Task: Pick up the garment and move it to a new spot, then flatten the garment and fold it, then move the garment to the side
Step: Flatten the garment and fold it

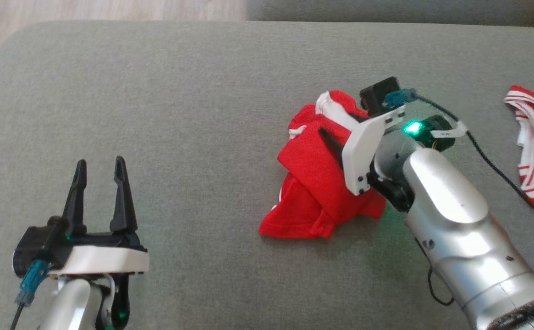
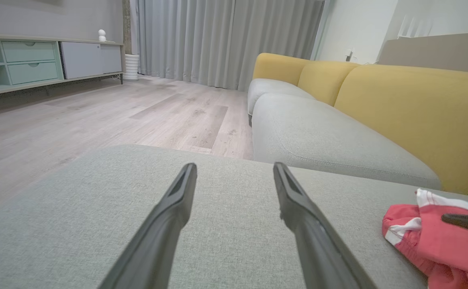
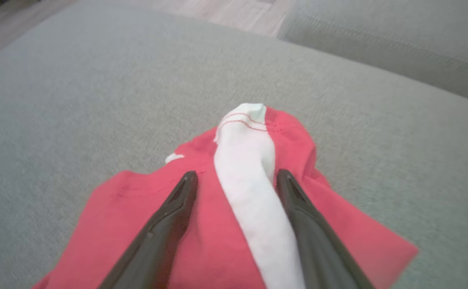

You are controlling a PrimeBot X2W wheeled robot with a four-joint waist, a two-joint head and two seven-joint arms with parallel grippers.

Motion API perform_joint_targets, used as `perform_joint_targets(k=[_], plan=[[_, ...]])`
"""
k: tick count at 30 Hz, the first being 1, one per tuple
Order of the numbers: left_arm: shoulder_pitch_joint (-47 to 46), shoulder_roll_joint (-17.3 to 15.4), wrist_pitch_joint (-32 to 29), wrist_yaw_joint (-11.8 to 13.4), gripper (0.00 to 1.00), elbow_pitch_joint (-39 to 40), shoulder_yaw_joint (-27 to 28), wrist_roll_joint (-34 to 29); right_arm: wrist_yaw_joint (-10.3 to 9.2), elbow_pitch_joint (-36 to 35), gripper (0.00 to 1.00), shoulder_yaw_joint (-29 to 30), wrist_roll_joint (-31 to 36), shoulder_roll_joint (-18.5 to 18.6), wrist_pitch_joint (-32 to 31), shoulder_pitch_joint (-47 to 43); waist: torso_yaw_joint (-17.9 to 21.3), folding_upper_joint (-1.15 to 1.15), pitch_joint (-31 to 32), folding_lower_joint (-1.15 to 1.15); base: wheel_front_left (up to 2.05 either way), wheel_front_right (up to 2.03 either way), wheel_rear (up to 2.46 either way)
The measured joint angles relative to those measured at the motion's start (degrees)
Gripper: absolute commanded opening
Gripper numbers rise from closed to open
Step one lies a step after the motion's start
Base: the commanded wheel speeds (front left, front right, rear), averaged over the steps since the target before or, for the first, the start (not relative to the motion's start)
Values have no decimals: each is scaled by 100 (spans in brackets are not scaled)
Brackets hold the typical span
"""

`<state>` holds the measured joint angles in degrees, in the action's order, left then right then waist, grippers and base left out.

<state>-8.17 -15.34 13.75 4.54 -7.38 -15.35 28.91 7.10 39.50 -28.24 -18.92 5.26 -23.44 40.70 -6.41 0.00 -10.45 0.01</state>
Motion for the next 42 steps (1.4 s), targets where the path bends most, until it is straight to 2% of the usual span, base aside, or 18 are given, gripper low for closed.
perform_joint_targets(k=[6,7,8,13,17,21,25,29,33,37,41,42], plan=[[-104,63,29,-60,100,-169,2,0,0,956,98,-385,-30,-85,70,240,-142,0,-26,-1,0,0,0],[-104,77,47,-63,100,-178,2,0,0,1062,39,-434,-56,-86,94,269,-151,0,-17,-1,0,0,0],[-104,92,47,-93,100,-187,4,0,0,1138,0,-479,-83,-87,197,297,-156,0,-8,-1,0,0,0],[-102,120,53,-101,100,-197,42,-9,0,1184,0,-679,-310,-90,797,463,-112,0,61,-1,0,0,0],[-90,114,54,-99,100,-192,82,-16,0,882,0,-848,-516,-90,1335,715,-48,0,169,-1,0,0,0],[-88,108,55,-96,100,-159,98,-18,0,336,0,-1088,-820,-86,1689,971,0,0,246,-1,0,0,0],[-62,89,69,-44,100,-110,105,-34,0,-762,0,-1399,-1571,-96,2265,1271,52,0,328,-1,0,0,0],[44,30,69,-15,100,-12,163,-34,0,-1294,0,-1605,-1723,-94,2597,1540,129,0,379,-2,0,0,0],[63,29,69,5,100,27,163,-34,0,-1133,0,-1584,-1729,103,2663,1311,155,0,406,-2,0,0,0],[64,30,69,4,100,27,129,-33,0,-536,0,-1499,-1862,547,2662,349,127,0,391,-1,0,0,0],[61,30,69,-1,100,25,81,-33,0,236,0,-1385,-2000,770,2674,-509,107,0,340,-1,0,0,0],[60,29,69,-1,100,24,81,-32,0,422,17,-1370,-1987,808,2717,-573,103,0,337,-1,0,0,0]])
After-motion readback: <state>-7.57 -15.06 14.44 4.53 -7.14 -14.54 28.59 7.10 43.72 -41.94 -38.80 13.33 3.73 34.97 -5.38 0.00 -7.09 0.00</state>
